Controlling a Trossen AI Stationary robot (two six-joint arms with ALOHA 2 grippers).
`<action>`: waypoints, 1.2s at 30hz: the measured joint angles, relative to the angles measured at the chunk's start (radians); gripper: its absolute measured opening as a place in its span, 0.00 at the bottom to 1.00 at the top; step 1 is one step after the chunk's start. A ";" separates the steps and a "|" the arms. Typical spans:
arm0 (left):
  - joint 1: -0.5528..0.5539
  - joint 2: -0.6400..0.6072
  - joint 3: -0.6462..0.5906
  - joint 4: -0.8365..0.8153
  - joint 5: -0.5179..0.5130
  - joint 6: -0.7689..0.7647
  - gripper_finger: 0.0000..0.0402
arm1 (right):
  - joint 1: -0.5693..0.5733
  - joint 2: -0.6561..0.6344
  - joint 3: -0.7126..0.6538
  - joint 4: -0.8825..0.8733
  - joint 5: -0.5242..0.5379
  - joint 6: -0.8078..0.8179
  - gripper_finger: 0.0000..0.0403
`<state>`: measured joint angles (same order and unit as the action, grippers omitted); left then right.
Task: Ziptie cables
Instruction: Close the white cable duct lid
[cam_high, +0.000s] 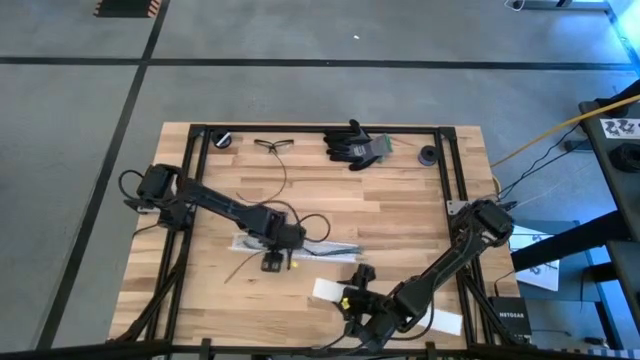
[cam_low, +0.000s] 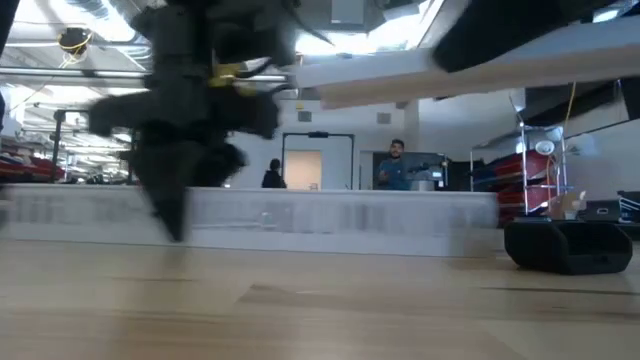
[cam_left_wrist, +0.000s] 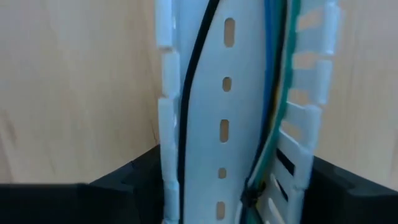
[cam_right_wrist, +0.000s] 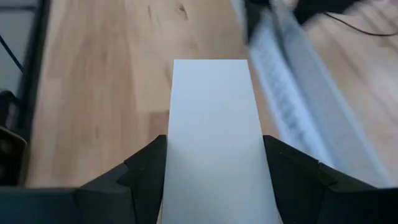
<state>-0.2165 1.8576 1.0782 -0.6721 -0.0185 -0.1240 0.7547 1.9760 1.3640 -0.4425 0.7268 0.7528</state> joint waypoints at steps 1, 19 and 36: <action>-0.012 0.000 0.000 -0.050 0.000 -0.028 0.59 | 0.000 -0.014 0.000 -0.037 -0.002 0.006 0.54; -0.041 -0.081 0.001 0.116 0.068 -0.051 0.73 | -0.035 -0.098 0.000 -0.299 -0.004 0.000 0.54; -0.054 0.011 0.038 0.776 -0.005 0.160 0.75 | -0.035 -0.241 -0.001 -0.470 0.053 0.059 0.54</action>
<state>-0.2704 1.8690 1.1164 0.1037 -0.0231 0.0360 0.7193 1.7351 1.3632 -0.9120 0.7796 0.8121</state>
